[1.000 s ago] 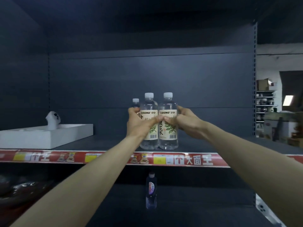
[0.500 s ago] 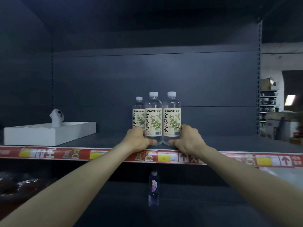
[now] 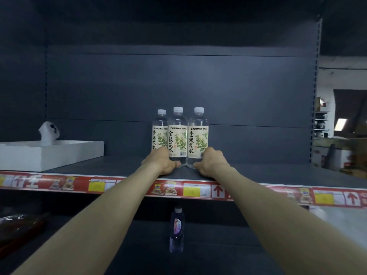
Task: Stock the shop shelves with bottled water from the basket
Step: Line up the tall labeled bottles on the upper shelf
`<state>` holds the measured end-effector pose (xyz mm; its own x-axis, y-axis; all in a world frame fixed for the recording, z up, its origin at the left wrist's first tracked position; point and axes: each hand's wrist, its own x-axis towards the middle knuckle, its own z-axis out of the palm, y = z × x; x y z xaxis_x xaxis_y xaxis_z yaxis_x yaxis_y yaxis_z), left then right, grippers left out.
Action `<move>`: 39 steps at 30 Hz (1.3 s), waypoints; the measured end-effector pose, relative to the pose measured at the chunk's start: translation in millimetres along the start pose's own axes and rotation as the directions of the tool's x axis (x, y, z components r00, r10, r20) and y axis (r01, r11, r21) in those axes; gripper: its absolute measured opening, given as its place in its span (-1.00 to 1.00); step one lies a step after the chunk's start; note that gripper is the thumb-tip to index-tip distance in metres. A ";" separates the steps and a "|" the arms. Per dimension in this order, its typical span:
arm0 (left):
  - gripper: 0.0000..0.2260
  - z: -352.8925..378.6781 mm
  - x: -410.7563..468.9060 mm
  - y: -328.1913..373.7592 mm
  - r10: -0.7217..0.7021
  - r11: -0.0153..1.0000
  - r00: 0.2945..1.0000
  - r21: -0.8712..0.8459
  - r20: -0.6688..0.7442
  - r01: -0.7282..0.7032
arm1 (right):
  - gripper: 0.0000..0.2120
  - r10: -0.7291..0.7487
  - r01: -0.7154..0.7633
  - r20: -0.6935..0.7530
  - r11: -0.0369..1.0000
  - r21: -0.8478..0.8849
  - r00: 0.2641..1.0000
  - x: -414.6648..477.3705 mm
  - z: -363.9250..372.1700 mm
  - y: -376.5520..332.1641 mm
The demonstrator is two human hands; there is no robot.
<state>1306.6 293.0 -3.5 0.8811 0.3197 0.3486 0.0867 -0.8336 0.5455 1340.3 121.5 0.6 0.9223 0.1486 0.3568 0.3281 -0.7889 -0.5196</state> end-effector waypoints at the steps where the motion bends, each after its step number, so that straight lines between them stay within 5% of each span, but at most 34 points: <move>1: -0.54 0.4 2.5 -0.9 -0.007 1.000 1.000 0.019 0.004 0.007 | -0.52 0.009 -0.009 0.005 1.000 -0.009 1.000 3.4 2.3 -0.3; 10: -0.52 6.0 1.3 2.8 -0.011 0.967 1.000 0.254 0.000 0.011 | -0.57 0.010 -0.008 0.028 0.995 -0.095 1.000 7.8 11.2 0.3; 22: -0.57 0.1 -9.7 5.8 -0.006 0.966 1.000 0.259 0.015 0.001 | -0.57 0.005 0.000 0.036 0.991 -0.137 0.999 1.7 9.4 -1.2; 26: -0.64 -12.1 -20.1 10.7 0.010 0.996 0.997 0.092 0.072 -0.017 | -0.57 -0.001 0.014 0.072 0.982 -0.186 0.997 -8.7 -4.8 -1.8; 31: -0.69 -29.6 -60.2 28.3 0.123 0.988 0.992 -0.093 -0.025 -0.125 | -0.60 -0.093 0.088 -0.020 0.980 -0.180 0.995 -48.2 -26.9 10.2; 39: -0.85 -15.8 -192.2 32.8 0.266 0.891 0.952 -0.339 -0.152 -0.303 | -0.74 -0.320 0.355 -0.211 0.923 0.152 0.924 -173.3 -47.5 42.6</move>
<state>1132.8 211.3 -40.4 0.7914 0.1511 0.5924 -0.3473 -0.6863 0.6390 1184.7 33.8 -46.5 0.7037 0.2643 0.6595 0.6609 -0.5843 -0.4710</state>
